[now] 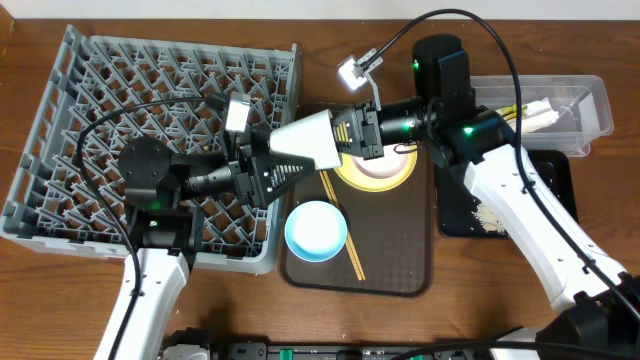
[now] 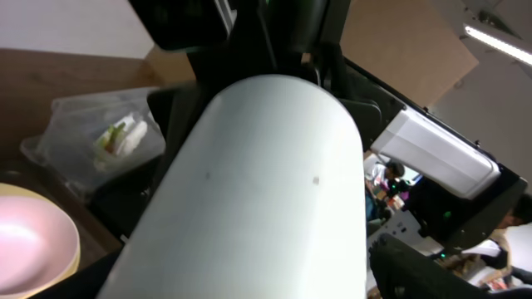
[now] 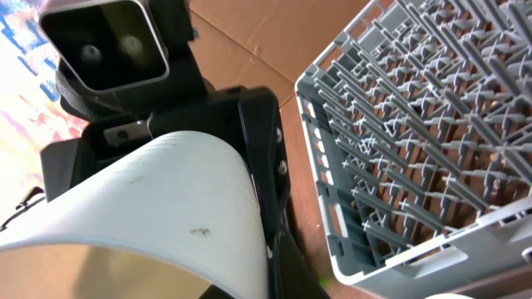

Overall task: Sort waste into correct bins and load items into the dishwasher
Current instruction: 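Grasp the white bowl with the left gripper from the right gripper, then release the bowl from the right gripper and retract the right arm, then lower the white bowl into the dish rack with the left gripper and release, then reach the left gripper to the light-blue cup and grasp it, then place the light-blue cup into the dish rack with the left gripper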

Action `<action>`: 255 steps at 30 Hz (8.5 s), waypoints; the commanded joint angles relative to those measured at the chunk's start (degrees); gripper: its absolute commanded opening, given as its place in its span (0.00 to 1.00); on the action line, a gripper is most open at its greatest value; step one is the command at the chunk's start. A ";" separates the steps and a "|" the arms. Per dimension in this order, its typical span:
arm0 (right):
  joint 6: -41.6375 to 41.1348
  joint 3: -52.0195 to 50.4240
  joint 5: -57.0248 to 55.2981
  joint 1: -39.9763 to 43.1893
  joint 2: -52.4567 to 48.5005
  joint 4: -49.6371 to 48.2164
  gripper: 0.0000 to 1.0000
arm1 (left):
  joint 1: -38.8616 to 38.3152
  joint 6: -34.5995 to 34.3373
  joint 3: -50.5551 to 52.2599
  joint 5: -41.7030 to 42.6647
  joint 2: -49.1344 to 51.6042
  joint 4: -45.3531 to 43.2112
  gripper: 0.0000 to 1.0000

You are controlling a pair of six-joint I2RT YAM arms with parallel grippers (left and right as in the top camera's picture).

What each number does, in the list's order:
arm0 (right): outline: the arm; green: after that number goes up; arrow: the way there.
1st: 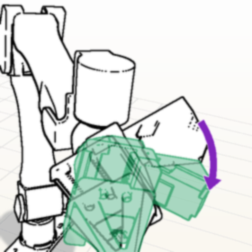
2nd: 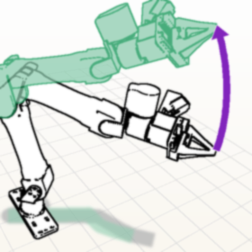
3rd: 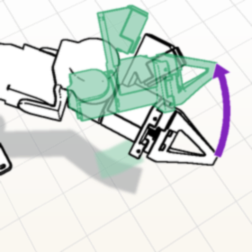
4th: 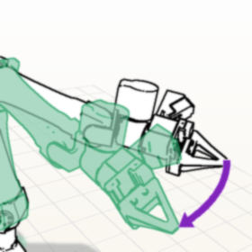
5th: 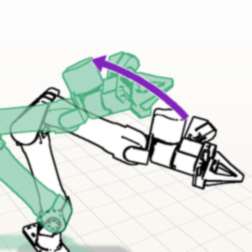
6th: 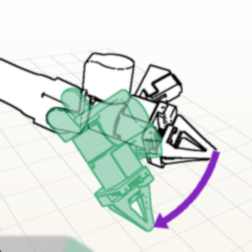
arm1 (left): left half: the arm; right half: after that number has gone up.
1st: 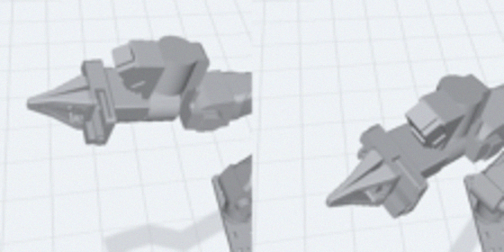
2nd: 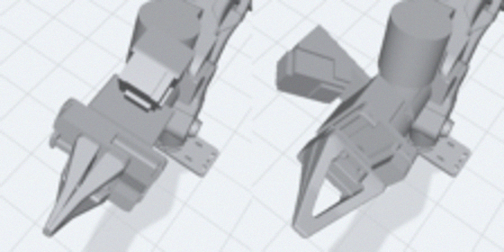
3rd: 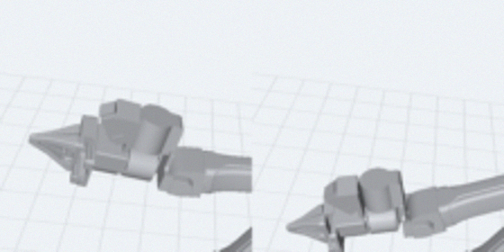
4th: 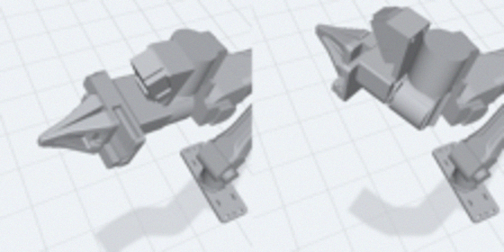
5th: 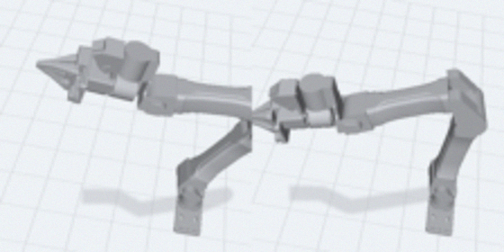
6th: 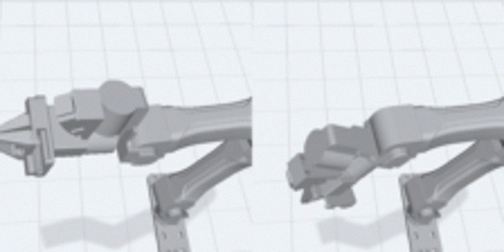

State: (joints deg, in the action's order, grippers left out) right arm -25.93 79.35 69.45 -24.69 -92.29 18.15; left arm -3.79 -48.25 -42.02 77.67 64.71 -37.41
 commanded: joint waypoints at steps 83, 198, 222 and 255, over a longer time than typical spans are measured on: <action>23.47 7.96 -50.40 17.88 4.63 45.94 0.24 | 17.22 32.15 -13.44 -66.82 10.23 79.43 0.28; 4.24 7.91 -68.35 24.68 4.66 50.25 0.99 | -37.22 29.97 -17.81 -63.34 37.40 73.77 0.11; 4.96 7.91 -68.32 24.65 4.66 50.77 0.99 | -3.89 44.72 -27.76 -38.18 14.64 70.55 0.07; 5.01 7.91 -68.37 24.68 4.66 51.52 0.99 | 39.39 38.05 -27.61 -16.65 35.82 62.66 0.87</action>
State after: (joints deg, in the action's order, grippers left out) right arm -21.02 86.32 1.65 -0.32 -88.09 69.58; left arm 34.24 -10.50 -69.14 67.07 105.08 25.19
